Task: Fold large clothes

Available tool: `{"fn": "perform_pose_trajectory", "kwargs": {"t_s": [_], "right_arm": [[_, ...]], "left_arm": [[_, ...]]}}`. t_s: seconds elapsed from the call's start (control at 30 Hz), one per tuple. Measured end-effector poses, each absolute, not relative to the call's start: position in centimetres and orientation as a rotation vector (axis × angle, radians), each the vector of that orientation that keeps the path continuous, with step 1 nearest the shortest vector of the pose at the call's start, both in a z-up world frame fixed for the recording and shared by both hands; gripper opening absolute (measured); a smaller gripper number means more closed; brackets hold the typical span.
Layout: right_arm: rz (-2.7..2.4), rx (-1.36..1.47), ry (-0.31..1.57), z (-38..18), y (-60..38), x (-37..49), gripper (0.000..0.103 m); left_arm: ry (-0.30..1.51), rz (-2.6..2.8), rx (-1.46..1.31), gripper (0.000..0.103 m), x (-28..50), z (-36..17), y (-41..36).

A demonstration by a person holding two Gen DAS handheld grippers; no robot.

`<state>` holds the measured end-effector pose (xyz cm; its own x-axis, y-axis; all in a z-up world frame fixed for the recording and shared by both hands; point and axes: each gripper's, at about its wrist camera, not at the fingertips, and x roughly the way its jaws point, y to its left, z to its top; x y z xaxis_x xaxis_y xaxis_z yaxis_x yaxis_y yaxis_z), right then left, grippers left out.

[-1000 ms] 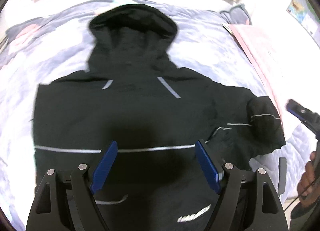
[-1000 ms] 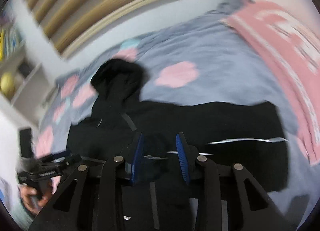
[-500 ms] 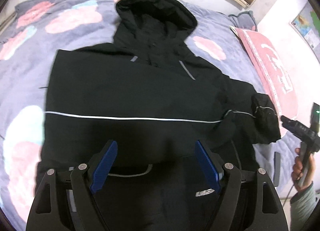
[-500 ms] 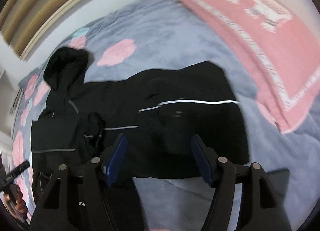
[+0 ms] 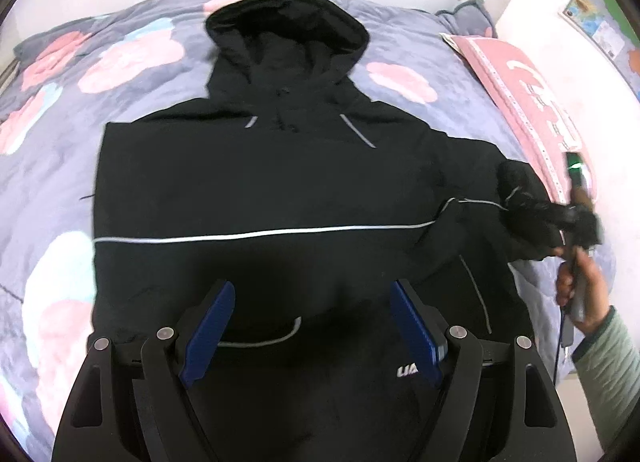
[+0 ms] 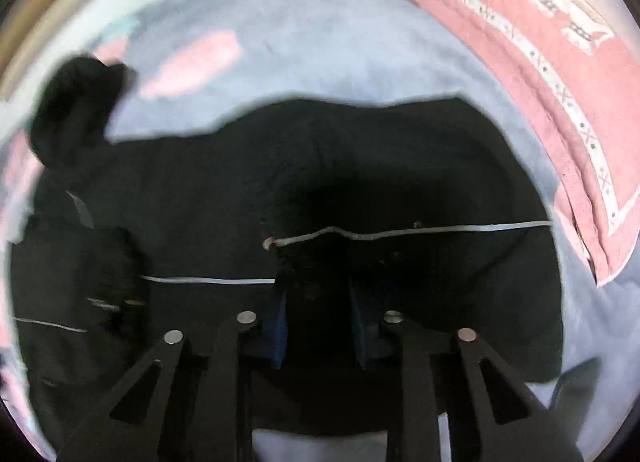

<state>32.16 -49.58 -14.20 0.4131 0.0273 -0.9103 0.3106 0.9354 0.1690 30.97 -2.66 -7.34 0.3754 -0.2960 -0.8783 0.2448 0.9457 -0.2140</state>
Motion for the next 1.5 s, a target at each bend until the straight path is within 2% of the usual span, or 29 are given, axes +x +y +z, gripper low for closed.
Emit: {"fn": "perform_pose_trajectory", "kwargs": {"t_s": [0.2,0.33,0.53,0.63,0.73,0.8,0.93,1.0,1.03,1.27,1.5], "right_arm": [[0.052,0.375,1.013,-5.9,-41.0,31.5,0.029],[0.242,0.320,0.998,-3.3,-31.6,32.8,0.029],[0.431,0.214,1.090,-6.4,-19.4,34.8,0.029],[0.467,0.138,1.178,-10.6,-14.0,35.3,0.029],[0.432,0.079,1.245,-15.3,-11.8,36.3,0.036],[0.440,0.079,1.230,-16.1,-11.9,36.3,0.040],[0.521,0.185,1.239,-14.1,-14.6,35.7,0.052],[0.526,0.206,1.198,-11.8,-17.2,34.5,0.067],[0.519,0.214,1.173,-10.9,-18.5,33.9,0.069],[0.308,0.217,1.077,-7.5,-28.0,29.7,0.069],[0.143,0.267,1.102,-7.1,-35.4,27.8,0.069]], "left_arm": [[1.106,-0.322,-0.083,0.080,30.4,-6.2,-0.2],[1.079,-0.290,-0.107,0.080,30.1,-5.4,1.8],[1.087,-0.207,-0.144,0.080,28.9,-5.8,6.4],[1.106,-0.173,-0.181,0.080,28.4,-6.6,8.3],[1.121,-0.147,-0.219,0.080,27.8,-7.2,9.9],[1.125,-0.136,-0.224,0.080,27.5,-7.5,10.6],[1.123,-0.156,-0.245,0.080,28.2,-7.5,11.2],[1.113,-0.198,-0.279,0.080,29.4,-7.5,10.9],[1.112,-0.224,-0.298,0.080,30.1,-7.7,10.6],[1.165,-0.408,-0.504,0.080,36.6,-11.5,7.3],[1.240,-0.349,-0.460,0.079,40.2,-14.9,3.2]]}}
